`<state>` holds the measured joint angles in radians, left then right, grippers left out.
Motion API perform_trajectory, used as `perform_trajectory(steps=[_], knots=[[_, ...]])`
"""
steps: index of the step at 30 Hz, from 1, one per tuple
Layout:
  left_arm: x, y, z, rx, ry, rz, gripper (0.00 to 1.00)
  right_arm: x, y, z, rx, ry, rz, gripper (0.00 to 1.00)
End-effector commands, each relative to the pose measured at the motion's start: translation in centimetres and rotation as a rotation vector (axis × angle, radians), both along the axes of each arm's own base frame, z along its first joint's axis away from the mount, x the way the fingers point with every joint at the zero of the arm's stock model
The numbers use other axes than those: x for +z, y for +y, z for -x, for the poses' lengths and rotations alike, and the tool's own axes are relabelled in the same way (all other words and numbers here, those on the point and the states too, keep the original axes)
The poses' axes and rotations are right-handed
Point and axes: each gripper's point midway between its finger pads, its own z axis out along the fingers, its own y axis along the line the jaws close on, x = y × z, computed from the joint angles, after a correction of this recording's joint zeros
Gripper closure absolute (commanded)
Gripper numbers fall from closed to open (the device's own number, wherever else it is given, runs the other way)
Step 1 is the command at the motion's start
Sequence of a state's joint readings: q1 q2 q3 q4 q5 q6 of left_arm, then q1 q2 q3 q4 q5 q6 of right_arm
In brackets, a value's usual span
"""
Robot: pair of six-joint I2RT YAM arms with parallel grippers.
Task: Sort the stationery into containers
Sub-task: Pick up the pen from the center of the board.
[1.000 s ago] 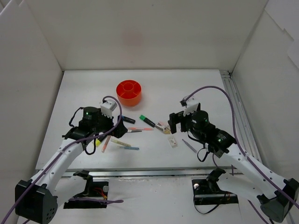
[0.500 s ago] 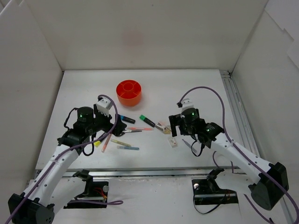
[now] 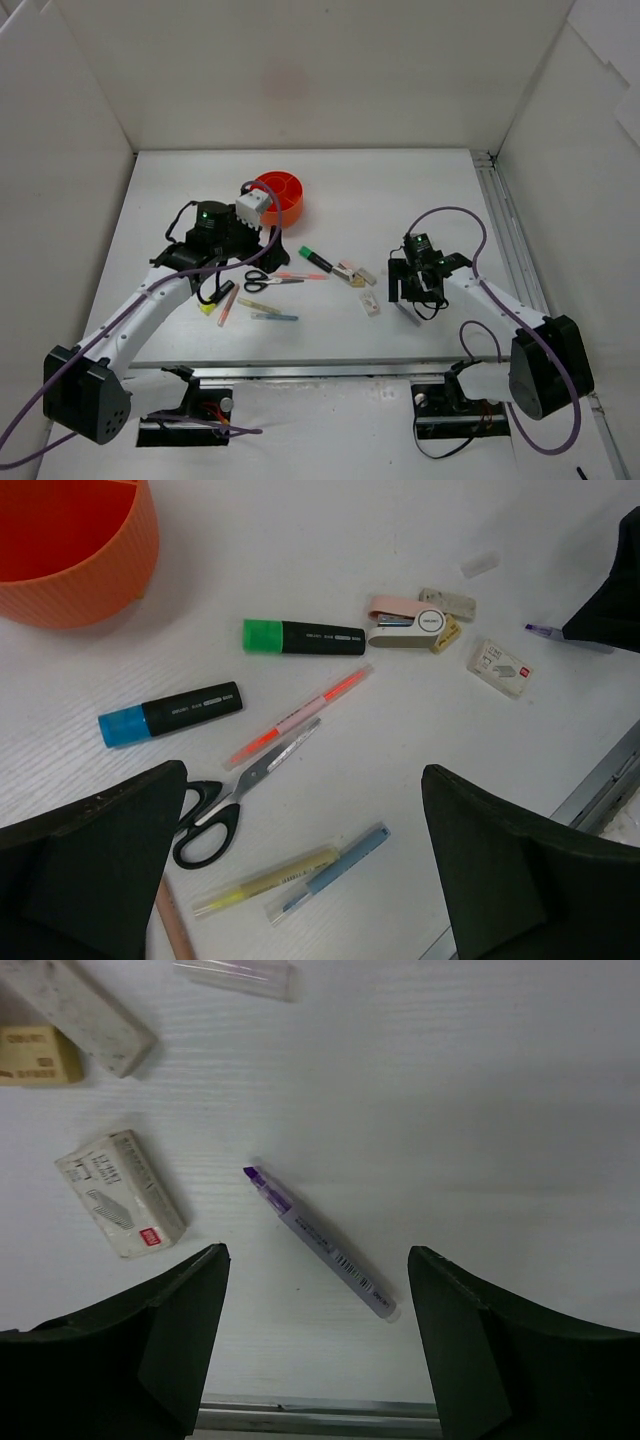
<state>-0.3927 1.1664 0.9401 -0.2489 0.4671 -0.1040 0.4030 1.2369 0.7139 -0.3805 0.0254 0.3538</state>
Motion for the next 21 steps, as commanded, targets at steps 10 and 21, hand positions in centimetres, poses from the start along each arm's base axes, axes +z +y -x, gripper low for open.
perform_trajectory(steps=[10,21], knots=[[4.0,-3.2,-4.3,-0.098,-0.138,-0.003,0.0,-3.1,-0.3,2.1,-0.038,0.209,-0.037,0.33],[4.4,-4.0,-6.6,-0.12,-0.168,-0.035,0.01,-3.8,-1.2,3.7,-0.05,0.373,0.073,0.57]])
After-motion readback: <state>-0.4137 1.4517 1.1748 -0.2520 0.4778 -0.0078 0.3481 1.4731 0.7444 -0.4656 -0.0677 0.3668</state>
